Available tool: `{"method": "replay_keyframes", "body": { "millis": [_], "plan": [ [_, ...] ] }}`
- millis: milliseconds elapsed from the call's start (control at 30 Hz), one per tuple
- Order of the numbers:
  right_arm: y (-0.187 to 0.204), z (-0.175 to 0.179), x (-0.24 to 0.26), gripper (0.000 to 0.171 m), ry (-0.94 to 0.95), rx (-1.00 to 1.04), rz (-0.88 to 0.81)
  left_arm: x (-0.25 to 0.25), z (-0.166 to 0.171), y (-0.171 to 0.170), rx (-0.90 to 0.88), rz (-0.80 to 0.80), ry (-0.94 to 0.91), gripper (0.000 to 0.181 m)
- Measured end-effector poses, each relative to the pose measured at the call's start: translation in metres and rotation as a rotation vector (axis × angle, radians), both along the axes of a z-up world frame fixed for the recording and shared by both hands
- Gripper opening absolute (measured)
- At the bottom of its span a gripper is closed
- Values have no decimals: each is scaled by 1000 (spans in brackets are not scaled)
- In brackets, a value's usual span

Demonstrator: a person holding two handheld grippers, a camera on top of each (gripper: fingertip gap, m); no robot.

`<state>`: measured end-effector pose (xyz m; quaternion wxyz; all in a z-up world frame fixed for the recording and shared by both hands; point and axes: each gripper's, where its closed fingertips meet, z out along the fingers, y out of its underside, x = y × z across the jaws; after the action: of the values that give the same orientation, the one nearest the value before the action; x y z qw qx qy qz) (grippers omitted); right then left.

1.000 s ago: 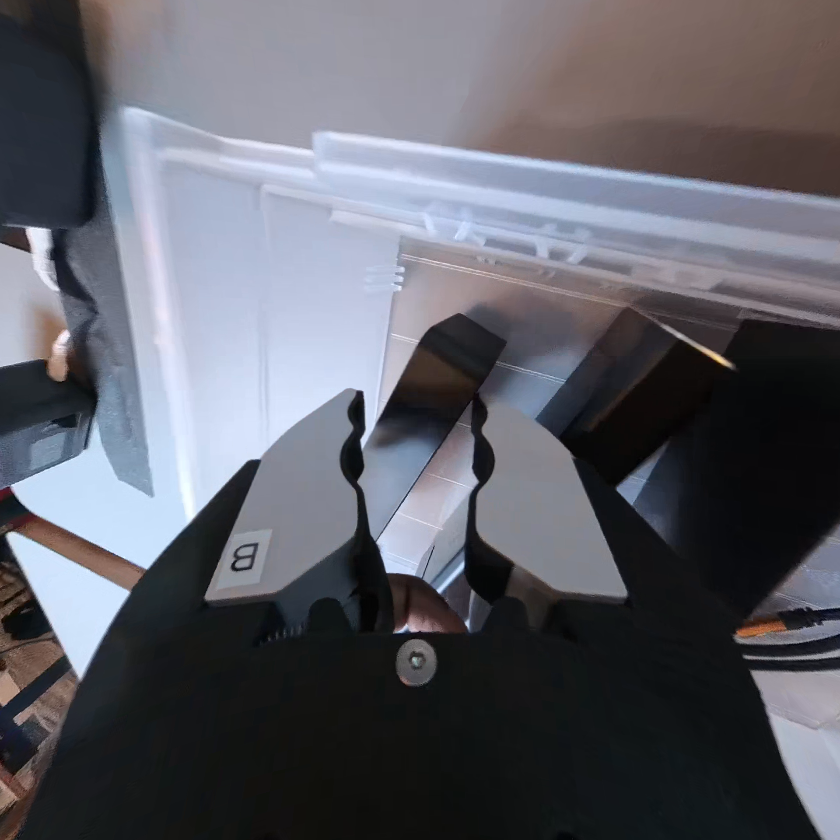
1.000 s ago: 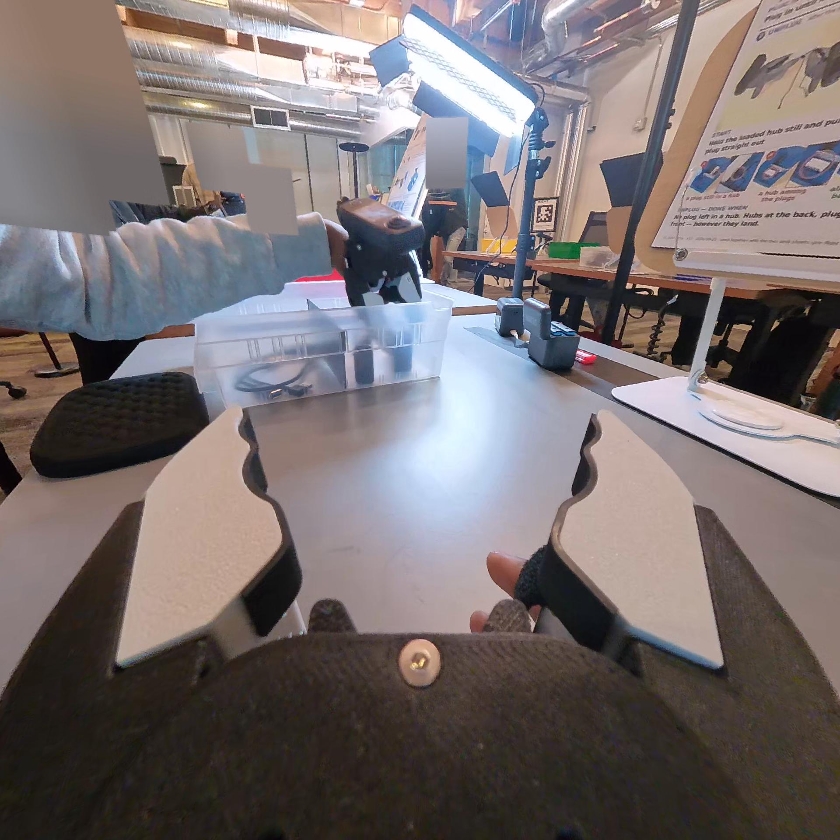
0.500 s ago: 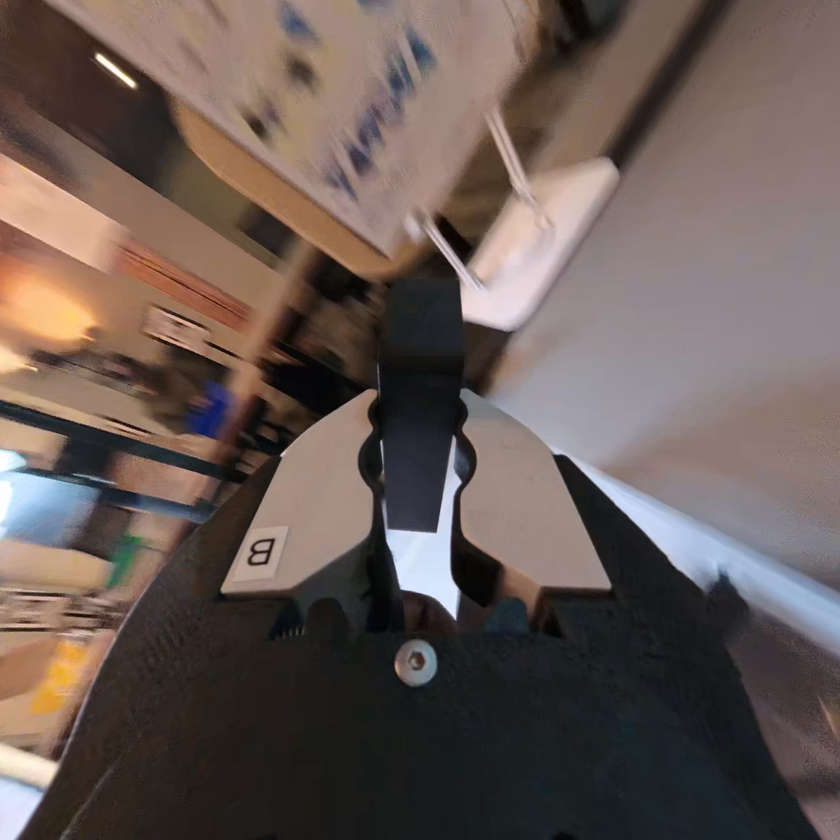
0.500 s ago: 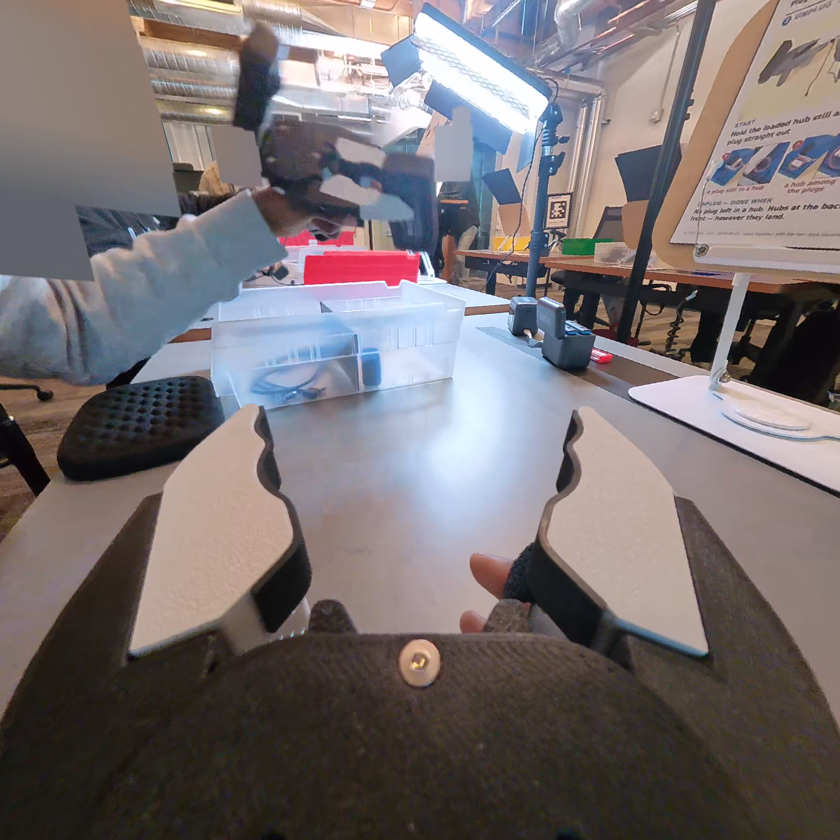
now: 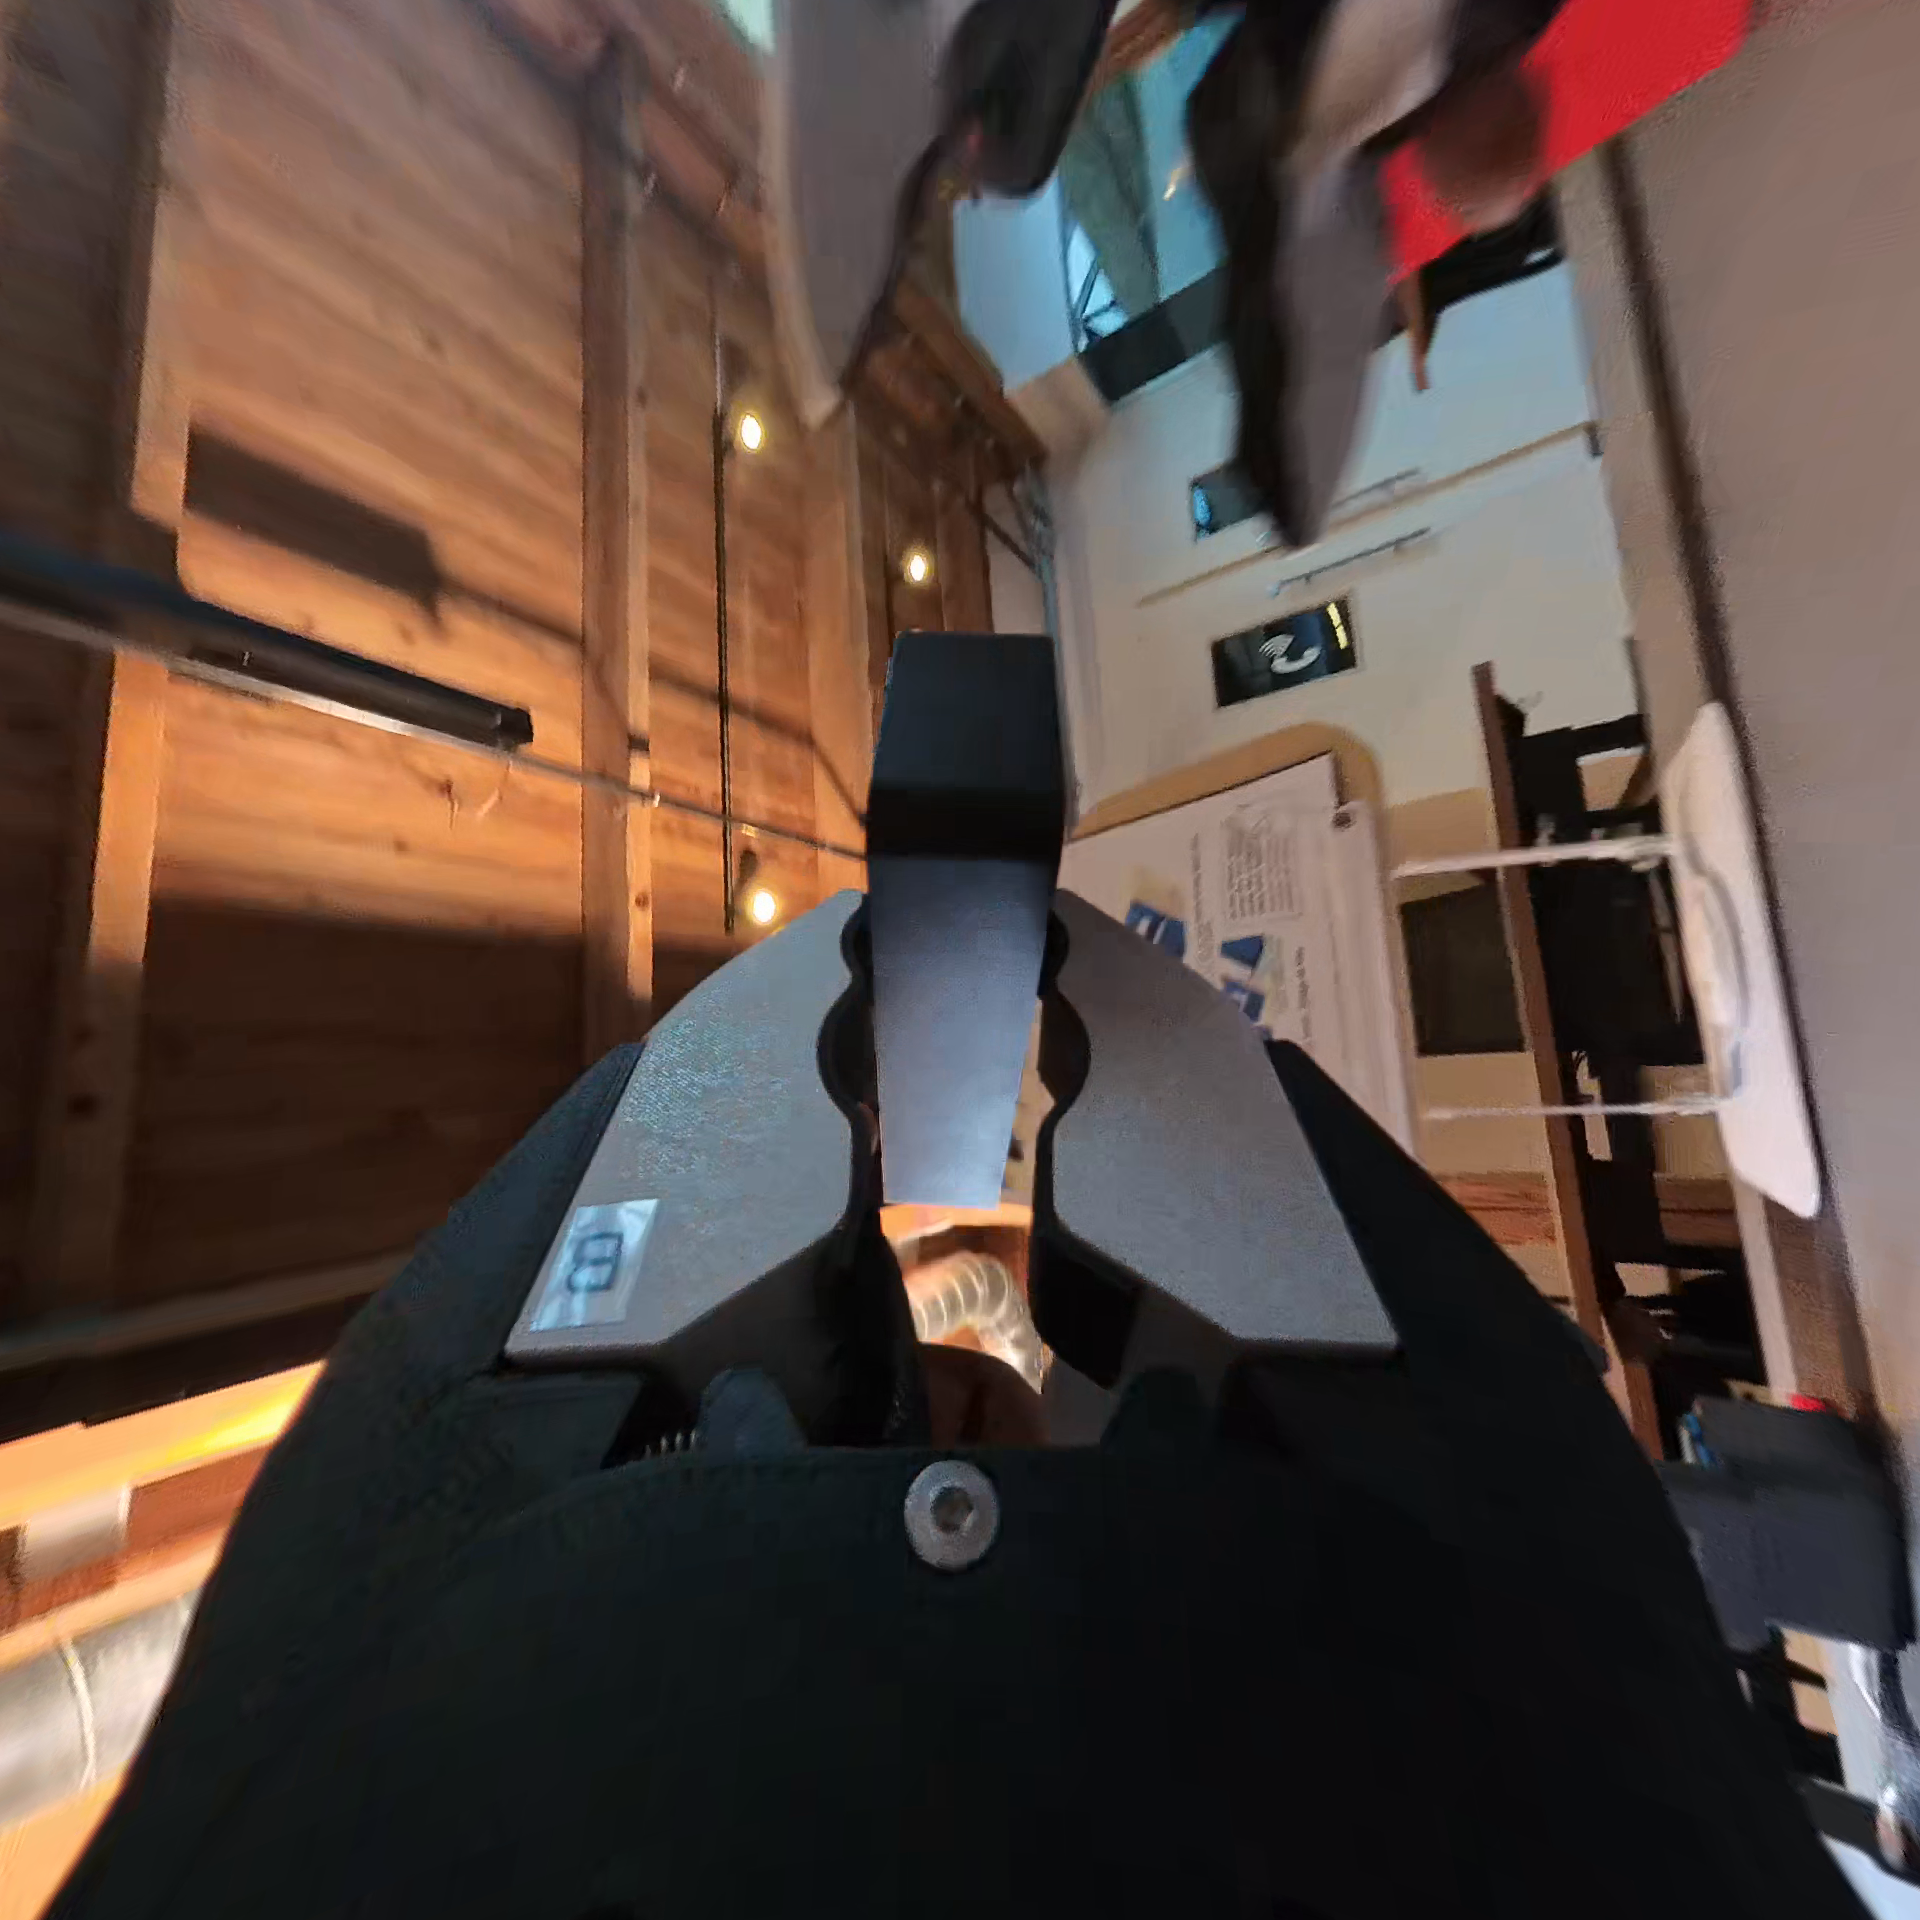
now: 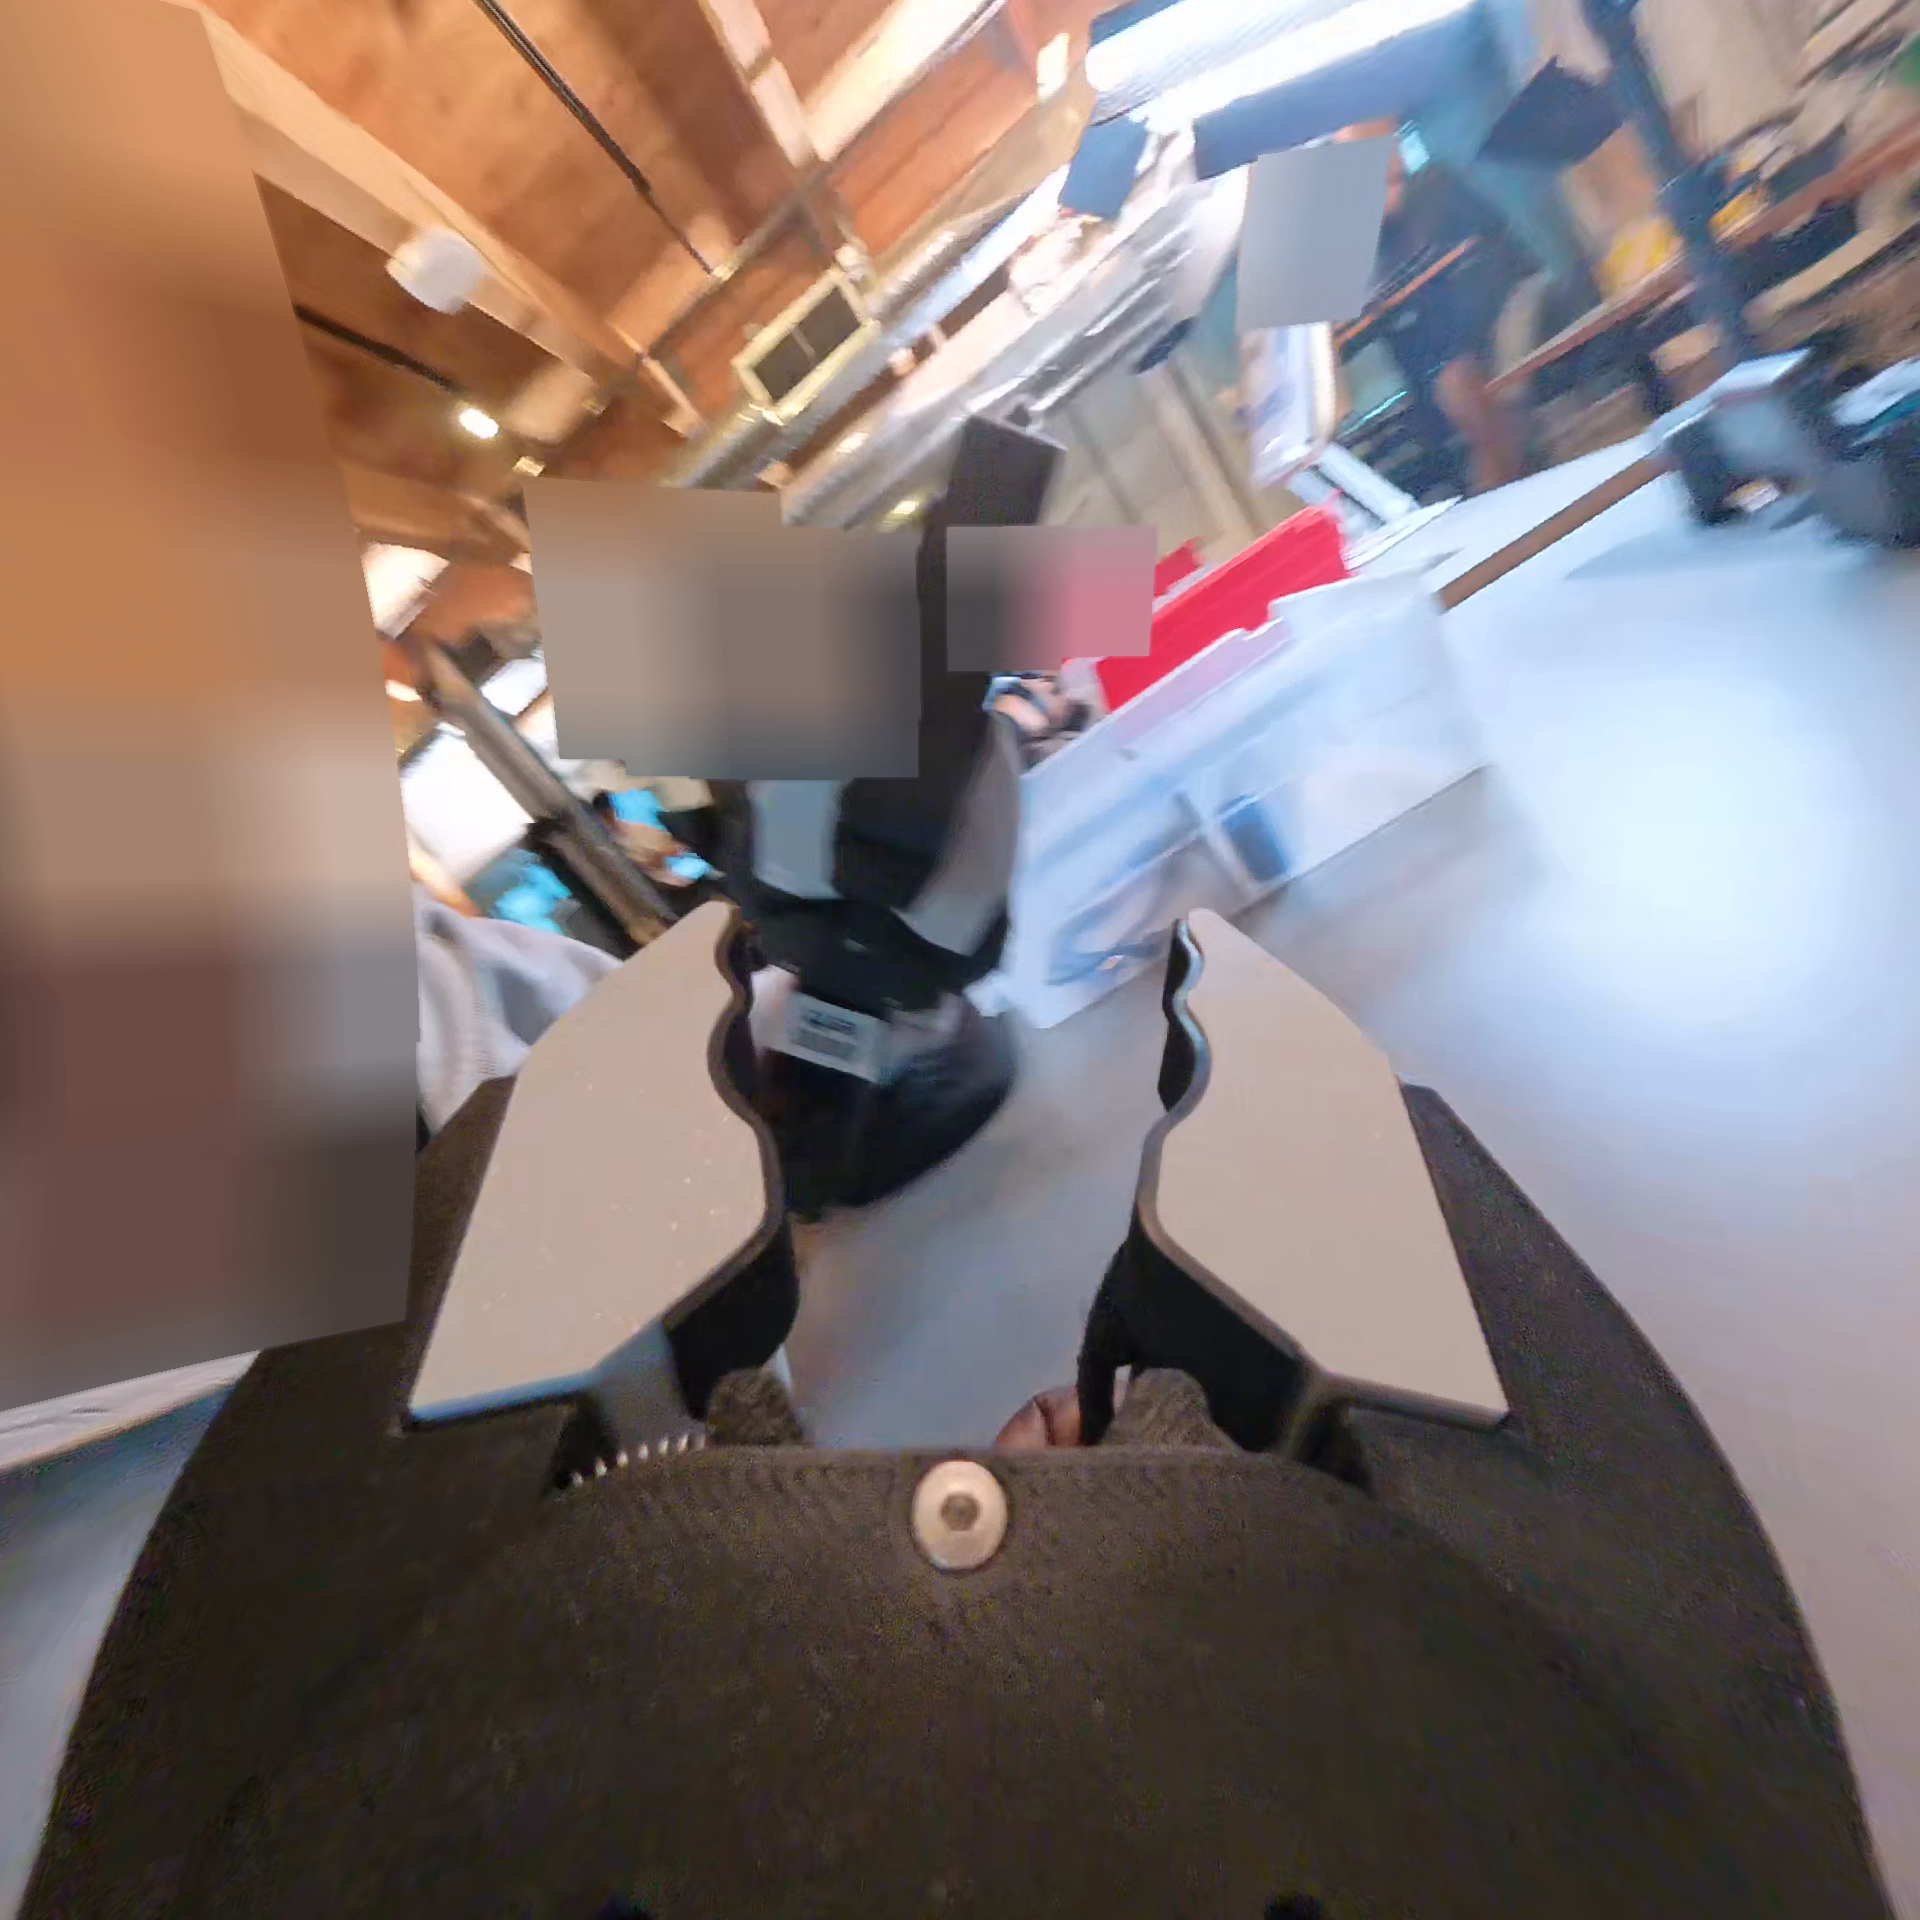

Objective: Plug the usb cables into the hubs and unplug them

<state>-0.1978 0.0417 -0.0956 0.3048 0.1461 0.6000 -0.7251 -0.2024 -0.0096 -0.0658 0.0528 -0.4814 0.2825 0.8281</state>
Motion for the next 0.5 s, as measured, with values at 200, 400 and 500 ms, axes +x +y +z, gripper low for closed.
{"method": "replay_keyframes", "body": {
  "millis": [200, 400, 500],
  "plan": [
    [-17, -23, 8, 54, -116, 126, 114, -6, -39, 12, -79, -28, -52, 28],
    [-33, -41, 31, 30, -25, 237, 189, -2, -49, 17, -96, -62, -73, 29],
    [-31, -33, 30, 28, 105, 175, 124, -3, -38, 14, 118, -112, -223, 51]
  ]
}}
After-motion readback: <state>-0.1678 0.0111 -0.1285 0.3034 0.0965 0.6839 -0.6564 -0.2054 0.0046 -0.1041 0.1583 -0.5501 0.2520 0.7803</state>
